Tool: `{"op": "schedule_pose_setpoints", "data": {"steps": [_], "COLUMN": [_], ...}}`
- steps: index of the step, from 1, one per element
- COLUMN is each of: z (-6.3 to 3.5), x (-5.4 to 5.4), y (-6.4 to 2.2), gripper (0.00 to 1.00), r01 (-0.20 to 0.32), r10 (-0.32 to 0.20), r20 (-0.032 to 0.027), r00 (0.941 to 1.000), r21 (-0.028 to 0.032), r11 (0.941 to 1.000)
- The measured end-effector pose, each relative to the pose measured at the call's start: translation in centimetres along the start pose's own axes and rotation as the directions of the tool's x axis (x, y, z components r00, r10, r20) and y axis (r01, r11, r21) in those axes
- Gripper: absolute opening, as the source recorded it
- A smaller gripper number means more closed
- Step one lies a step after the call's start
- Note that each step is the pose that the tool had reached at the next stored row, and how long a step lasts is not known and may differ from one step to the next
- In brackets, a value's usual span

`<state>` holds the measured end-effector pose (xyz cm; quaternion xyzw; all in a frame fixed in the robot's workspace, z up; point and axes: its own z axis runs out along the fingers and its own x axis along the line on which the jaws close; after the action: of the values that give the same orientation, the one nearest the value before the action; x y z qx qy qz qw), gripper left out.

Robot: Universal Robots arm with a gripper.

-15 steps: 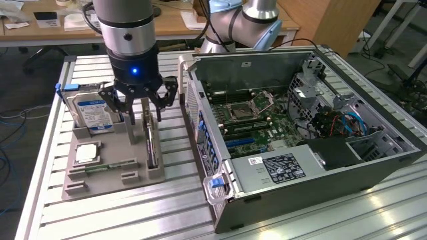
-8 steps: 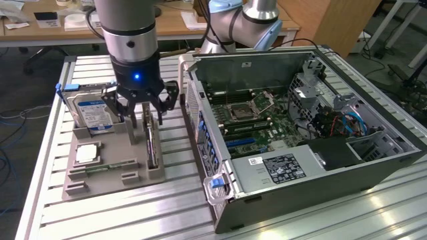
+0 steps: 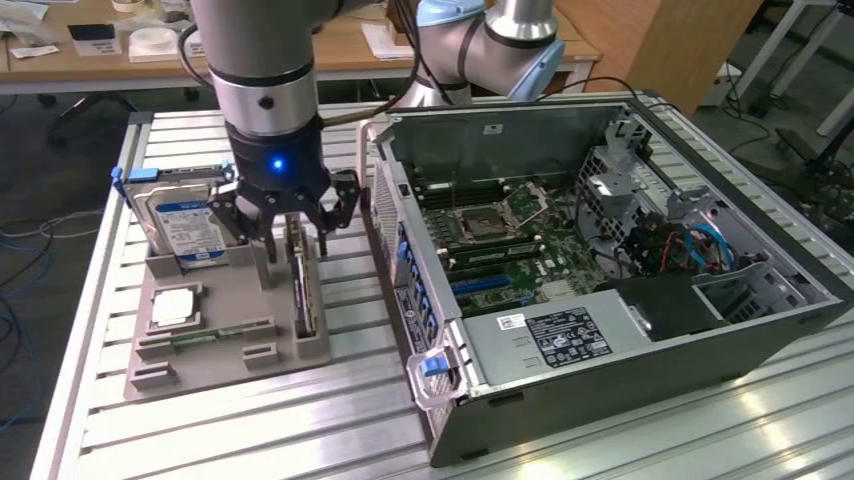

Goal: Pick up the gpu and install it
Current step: 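Pick up the gpu and move the gpu toward the slot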

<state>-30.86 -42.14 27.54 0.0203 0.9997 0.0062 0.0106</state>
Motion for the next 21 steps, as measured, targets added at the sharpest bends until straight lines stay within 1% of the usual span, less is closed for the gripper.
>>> {"op": "schedule_pose_setpoints", "data": {"steps": [7, 11, 15, 21], "z": [0.96, 1.57, 2.26, 3.36], "x": [0.0, 0.0, 0.1, 0.1], "y": [-0.02, -0.03, -0.04, -0.01], "gripper": [0.59, 0.59, 0.59, 0.59], "r01": [-0.001, -0.005, -0.026, -0.030], "r10": [0.001, 0.005, 0.026, 0.030], "r20": [0.0001, 0.0003, 0.0009, 0.0011], "r00": [1.0000, 1.0000, 0.9997, 0.9996], "r21": [0.0012, 0.0056, 0.0107, 0.0134], "r11": [1.0000, 1.0000, 0.9996, 0.9995]}}
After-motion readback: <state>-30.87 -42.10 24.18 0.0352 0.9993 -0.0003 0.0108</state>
